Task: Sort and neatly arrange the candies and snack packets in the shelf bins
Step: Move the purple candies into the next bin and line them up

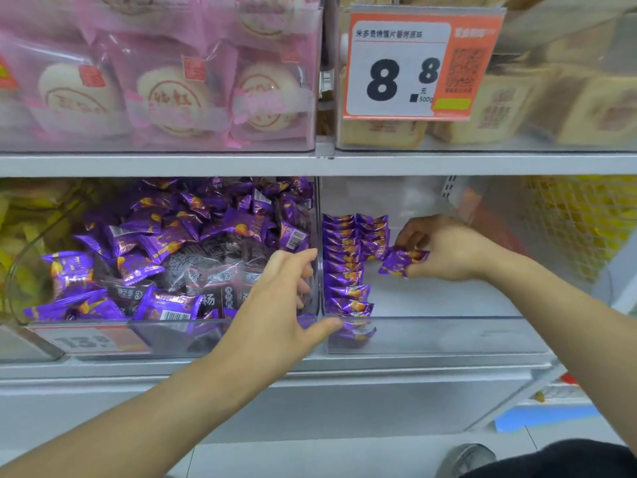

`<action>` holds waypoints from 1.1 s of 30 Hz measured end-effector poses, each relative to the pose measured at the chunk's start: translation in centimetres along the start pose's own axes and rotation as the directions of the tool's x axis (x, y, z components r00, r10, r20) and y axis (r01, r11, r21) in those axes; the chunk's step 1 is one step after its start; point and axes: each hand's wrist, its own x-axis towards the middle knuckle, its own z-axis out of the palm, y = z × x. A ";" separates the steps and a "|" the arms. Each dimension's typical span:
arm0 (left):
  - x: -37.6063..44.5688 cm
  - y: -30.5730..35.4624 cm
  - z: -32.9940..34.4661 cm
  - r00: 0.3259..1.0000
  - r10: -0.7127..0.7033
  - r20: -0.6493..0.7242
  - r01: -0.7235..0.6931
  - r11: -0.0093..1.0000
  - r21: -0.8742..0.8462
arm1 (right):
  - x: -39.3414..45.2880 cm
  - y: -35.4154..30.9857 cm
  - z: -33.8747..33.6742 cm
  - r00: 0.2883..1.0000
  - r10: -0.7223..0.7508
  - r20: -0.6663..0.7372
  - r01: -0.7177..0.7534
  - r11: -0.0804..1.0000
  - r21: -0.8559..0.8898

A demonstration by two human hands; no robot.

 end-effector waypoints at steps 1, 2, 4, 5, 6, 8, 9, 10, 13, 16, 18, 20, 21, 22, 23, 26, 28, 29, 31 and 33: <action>0.0 0.0 0.1 1.000 0.006 -0.020 -0.006 1.000 -0.002 | 0.4 0.1 0.5 0.998 0.007 0.059 -0.004 0.999 -0.052; -0.1 -0.1 0.3 0.999 0.007 -0.033 -0.008 1.000 -0.009 | 0.7 0.1 1.0 0.995 0.012 0.096 -0.004 0.997 -0.083; -0.2 -0.1 0.6 0.999 0.004 -0.045 -0.006 0.999 -0.033 | 1.4 -0.3 1.8 0.991 0.018 0.131 -0.001 0.992 -0.123; -0.2 -0.1 0.7 0.999 0.004 -0.050 -0.007 0.999 -0.045 | 1.8 -0.5 2.2 0.989 0.023 0.143 -0.003 0.991 -0.137; -0.3 -0.2 0.8 0.998 0.006 -0.057 -0.009 0.999 -0.053 | 2.2 -0.5 2.5 0.989 0.034 0.145 -0.012 0.989 -0.149; -0.3 -0.4 1.0 0.997 0.012 -0.075 -0.018 0.997 -0.071 | 3.0 -0.7 2.9 0.990 0.061 0.130 -0.040 0.988 -0.152; -0.3 -0.5 1.1 0.997 0.016 -0.082 -0.023 0.997 -0.078 | 3.3 -0.8 3.1 0.990 0.075 0.121 -0.058 0.989 -0.136; -0.4 -0.6 1.1 0.996 0.021 -0.087 -0.028 0.996 -0.081 | 3.6 -0.9 3.2 0.989 0.092 0.114 -0.078 0.990 -0.118; -0.4 -0.7 1.1 0.995 0.041 -0.092 -0.049 0.996 -0.079 | 4.1 -1.3 3.3 0.989 0.109 0.099 -0.096 0.988 -0.123; -0.3 -0.8 1.2 0.995 0.044 -0.093 -0.053 0.994 -0.092 | 4.0 -1.4 3.4 0.988 0.131 0.081 -0.123 0.987 -0.101; -0.2 -0.9 1.3 0.995 0.045 -0.094 -0.055 0.994 -0.097 | 3.8 -1.2 3.5 0.987 0.145 0.063 -0.143 0.989 -0.043; -0.2 -1.0 1.4 0.994 0.048 -0.096 -0.057 0.994 -0.097 | 3.6 -1.2 3.6 0.988 0.149 0.040 -0.148 0.989 -0.017; -0.2 -1.0 1.4 0.994 0.048 -0.098 -0.058 0.994 -0.097 | 3.6 -1.2 3.6 0.987 0.154 0.036 -0.154 0.988 -0.018; -0.2 -1.0 1.4 0.994 0.049 -0.099 -0.059 0.993 -0.099 | 3.6 -1.1 3.7 0.986 0.161 0.032 -0.160 0.987 -0.020; -0.2 -1.0 1.4 0.994 0.050 -0.100 -0.060 0.993 -0.099 | 3.6 -1.0 3.7 0.986 0.163 0.033 -0.162 0.986 -0.026; -0.2 -1.0 1.3 0.994 0.051 -0.101 -0.061 0.993 -0.098 | 3.6 -0.7 4.1 0.990 0.139 0.039 -0.136 0.988 -0.073; -0.2 -1.0 1.3 0.993 0.054 -0.102 -0.064 0.993 -0.102 | 3.7 -0.5 4.4 0.991 0.131 0.031 -0.126 0.984 -0.129; -0.2 -1.0 1.3 0.993 0.052 -0.103 -0.063 0.992 -0.105 | 3.7 -0.4 4.5 0.992 0.128 0.019 -0.124 0.983 -0.138; -0.2 -1.0 1.3 0.994 0.044 -0.103 -0.055 0.992 -0.112 | 3.9 -0.3 4.5 0.992 0.123 -0.017 -0.125 0.983 -0.132; -0.3 -1.0 1.3 0.994 0.042 -0.105 -0.055 0.992 -0.118 | 4.0 -0.3 4.4 0.991 0.128 -0.046 -0.132 0.984 -0.117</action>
